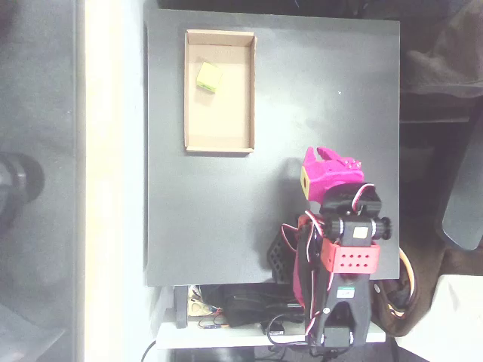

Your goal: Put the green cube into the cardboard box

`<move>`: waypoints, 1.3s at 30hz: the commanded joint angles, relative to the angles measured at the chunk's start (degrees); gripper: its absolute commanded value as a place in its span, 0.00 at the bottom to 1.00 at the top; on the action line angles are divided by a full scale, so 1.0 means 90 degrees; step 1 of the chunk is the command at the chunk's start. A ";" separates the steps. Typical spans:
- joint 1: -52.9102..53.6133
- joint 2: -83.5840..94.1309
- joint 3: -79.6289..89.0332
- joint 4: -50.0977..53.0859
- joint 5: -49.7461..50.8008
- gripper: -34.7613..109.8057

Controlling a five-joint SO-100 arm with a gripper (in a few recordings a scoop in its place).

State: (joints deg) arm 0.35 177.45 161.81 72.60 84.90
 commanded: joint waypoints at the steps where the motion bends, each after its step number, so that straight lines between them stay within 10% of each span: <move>1: 0.0117 0.0576 0.0518 -0.0029 0.0078 0.26; 39: 0.0127 0.1543 0.2070 0.1045 0.0156 0.26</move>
State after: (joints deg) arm 0.53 190.90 180.09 79.28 85.78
